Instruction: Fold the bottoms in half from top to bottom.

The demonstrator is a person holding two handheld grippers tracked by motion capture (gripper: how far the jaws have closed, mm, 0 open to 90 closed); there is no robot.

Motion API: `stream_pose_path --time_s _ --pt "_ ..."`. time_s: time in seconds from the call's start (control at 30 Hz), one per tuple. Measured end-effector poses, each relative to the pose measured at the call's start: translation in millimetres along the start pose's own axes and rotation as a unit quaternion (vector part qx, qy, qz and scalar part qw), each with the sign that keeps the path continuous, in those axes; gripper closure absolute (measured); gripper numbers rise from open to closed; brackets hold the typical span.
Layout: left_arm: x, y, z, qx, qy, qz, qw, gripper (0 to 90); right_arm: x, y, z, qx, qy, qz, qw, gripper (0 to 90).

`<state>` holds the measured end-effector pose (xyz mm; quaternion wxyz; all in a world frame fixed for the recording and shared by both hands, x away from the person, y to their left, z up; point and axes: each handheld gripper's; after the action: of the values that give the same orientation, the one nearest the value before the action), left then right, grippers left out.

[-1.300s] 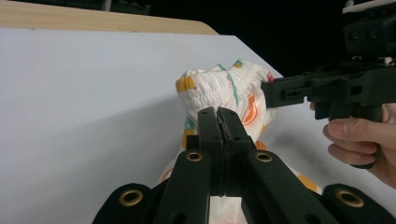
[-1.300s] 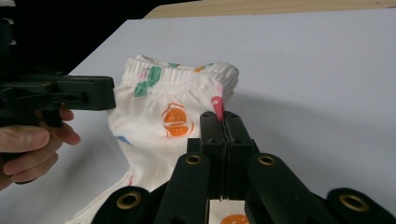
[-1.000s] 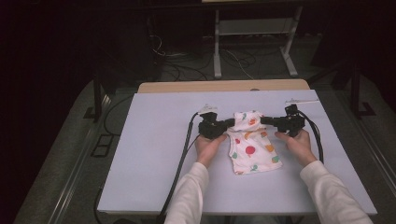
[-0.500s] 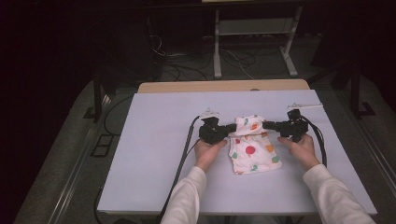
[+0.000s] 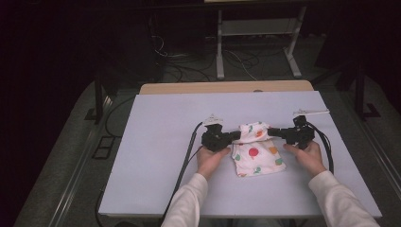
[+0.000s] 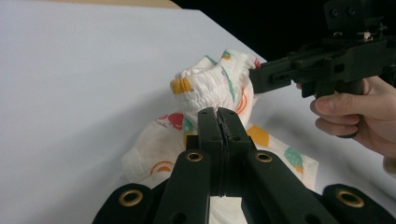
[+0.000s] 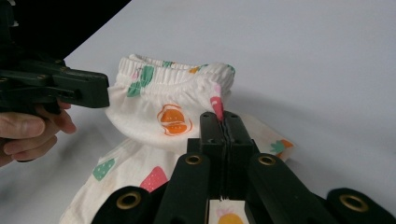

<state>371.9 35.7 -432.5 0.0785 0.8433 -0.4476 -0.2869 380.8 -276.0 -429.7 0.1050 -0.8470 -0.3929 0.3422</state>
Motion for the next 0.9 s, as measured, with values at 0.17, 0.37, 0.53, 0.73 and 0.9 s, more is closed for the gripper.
stream_pose_path --time_s 0.17,0.37,0.53,0.73,0.9 --pt "-0.2 4.5 3.0 -0.002 -0.003 0.006 1.0000 88.4 -3.3 -1.1 3.6 -0.001 -0.004 0.001 1.0000 87.5" --pt "-0.9 9.2 4.3 0.004 -0.007 0.011 0.9999 88.4 -9.0 -4.1 7.5 -0.001 -0.009 0.002 1.0000 87.5" --pt "-1.7 11.4 8.7 0.003 -0.014 0.011 0.9998 88.4 -12.2 -7.9 10.7 -0.004 -0.012 0.001 0.9999 87.5" --pt "-1.8 15.8 16.6 0.006 -0.022 0.011 0.9997 88.3 -12.6 -9.6 16.0 -0.008 -0.019 0.003 0.9998 87.5" --pt "-1.7 17.8 18.0 0.012 -0.027 0.013 0.9995 88.3 -13.4 -10.9 20.5 -0.008 -0.026 0.005 0.9996 87.5"
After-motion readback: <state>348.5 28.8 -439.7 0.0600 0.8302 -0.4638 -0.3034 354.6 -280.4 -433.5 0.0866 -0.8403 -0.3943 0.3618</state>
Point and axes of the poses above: each handheld gripper's, and its own axes: x roughly forward along the jaws, z roughly out of its underside, y roughly to its right, and after that the axes turned 2 degrees about -z, right-handed
